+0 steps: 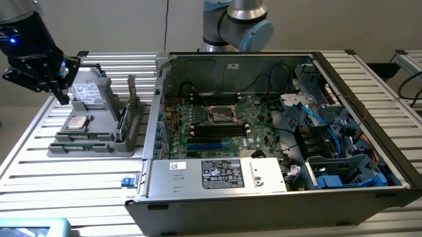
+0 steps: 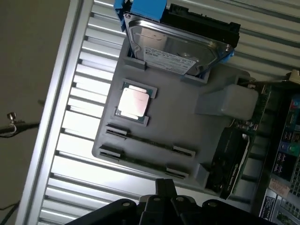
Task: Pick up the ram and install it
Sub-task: 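Pick up the ram and move it above insertion slot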
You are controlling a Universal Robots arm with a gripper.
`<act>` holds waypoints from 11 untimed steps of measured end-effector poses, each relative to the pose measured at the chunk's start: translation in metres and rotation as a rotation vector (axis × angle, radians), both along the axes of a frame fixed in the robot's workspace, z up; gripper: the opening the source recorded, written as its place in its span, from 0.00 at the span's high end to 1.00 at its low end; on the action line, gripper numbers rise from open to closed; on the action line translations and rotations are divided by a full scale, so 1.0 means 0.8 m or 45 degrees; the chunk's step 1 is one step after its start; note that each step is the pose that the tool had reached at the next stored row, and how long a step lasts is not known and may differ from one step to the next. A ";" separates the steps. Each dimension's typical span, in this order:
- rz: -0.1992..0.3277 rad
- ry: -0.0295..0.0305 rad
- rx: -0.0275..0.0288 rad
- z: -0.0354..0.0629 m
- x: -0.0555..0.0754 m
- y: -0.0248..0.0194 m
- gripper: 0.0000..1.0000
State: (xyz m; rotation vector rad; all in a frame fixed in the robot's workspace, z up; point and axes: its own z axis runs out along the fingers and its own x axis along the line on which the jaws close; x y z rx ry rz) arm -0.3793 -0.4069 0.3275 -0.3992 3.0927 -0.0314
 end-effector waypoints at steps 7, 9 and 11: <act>0.162 0.0001 -0.0001 0.000 0.000 0.0000 0.89; 0.208 0.0000 0.0000 0.000 0.000 0.0000 0.89; 0.255 0.0000 0.0000 -0.001 0.000 0.0000 0.89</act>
